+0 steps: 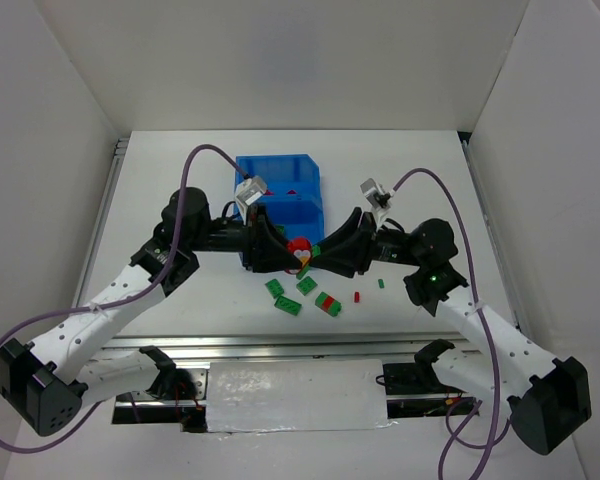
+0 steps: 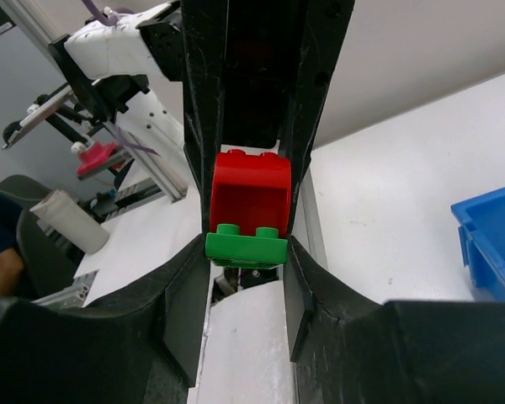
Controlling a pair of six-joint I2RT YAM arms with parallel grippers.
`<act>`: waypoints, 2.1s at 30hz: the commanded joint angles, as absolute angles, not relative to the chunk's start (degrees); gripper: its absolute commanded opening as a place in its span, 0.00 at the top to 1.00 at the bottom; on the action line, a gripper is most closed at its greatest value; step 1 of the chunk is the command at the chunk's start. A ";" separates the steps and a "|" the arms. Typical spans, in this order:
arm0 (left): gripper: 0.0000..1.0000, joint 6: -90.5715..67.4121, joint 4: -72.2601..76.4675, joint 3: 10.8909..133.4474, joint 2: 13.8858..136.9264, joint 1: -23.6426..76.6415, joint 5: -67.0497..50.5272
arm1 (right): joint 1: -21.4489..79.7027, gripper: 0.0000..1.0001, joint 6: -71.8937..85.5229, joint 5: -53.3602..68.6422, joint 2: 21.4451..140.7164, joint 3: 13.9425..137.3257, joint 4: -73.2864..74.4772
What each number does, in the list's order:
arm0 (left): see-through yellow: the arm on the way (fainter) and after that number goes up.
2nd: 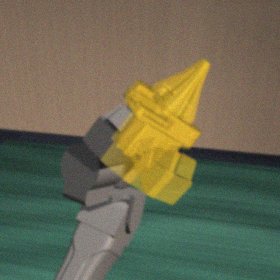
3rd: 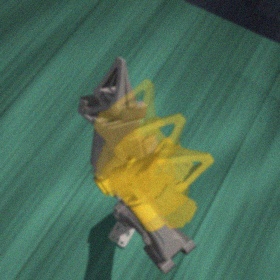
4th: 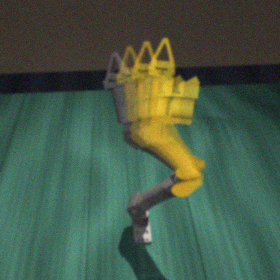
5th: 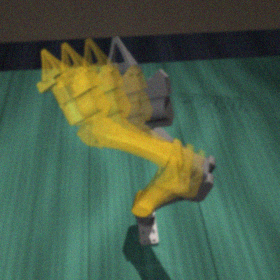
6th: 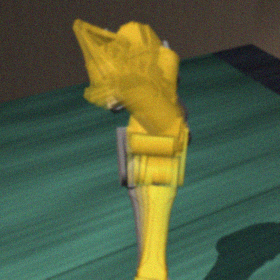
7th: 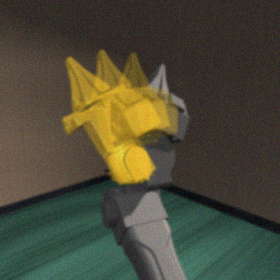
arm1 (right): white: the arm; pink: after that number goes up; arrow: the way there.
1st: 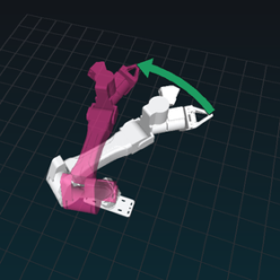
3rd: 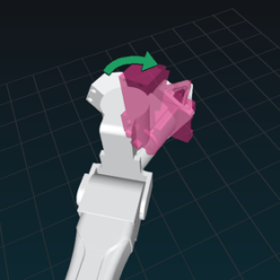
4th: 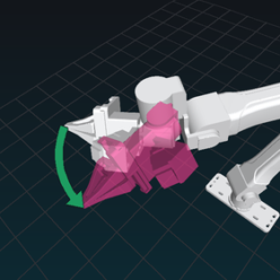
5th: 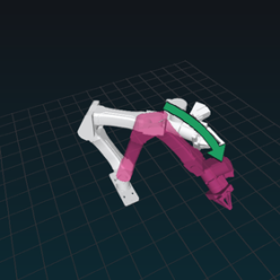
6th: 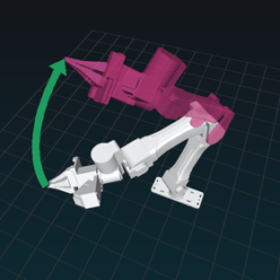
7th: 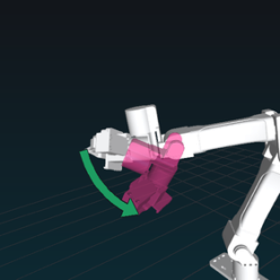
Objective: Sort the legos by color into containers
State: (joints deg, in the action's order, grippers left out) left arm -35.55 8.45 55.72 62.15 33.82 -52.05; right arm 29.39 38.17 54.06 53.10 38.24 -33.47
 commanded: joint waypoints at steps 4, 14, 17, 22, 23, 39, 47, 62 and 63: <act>1.00 -33.92 7.12 59.94 61.08 33.49 -46.23 | 22.51 1.00 39.19 59.14 49.83 30.25 -43.93; 1.00 -30.68 -0.42 65.98 65.89 31.38 -23.45 | 15.73 1.00 32.03 46.63 44.22 30.58 -25.19; 1.00 -31.20 -10.71 73.37 75.65 30.42 -0.29 | 15.82 1.00 33.04 31.68 38.43 33.56 -14.09; 1.00 -30.23 -7.47 81.01 88.92 28.21 12.47 | 16.26 1.00 33.22 24.36 33.32 37.26 -0.46; 1.00 -30.23 -7.82 82.95 93.47 27.69 13.70 | 16.26 1.00 33.48 23.74 31.66 37.87 1.30; 1.00 -26.55 -26.72 110.04 120.58 26.63 23.21 | 16.79 1.00 37.18 18.10 27.33 38.33 15.74; 1.00 -25.75 -25.40 108.98 121.38 26.63 20.39 | 16.79 1.00 36.39 20.39 28.21 37.62 14.50; 1.00 -25.31 -24.52 109.42 121.55 26.54 19.51 | 16.79 1.00 36.04 21.97 28.21 36.65 13.27; 1.00 -25.23 -24.52 109.42 121.47 26.54 19.51 | 16.79 1.00 35.95 21.97 28.30 36.65 13.27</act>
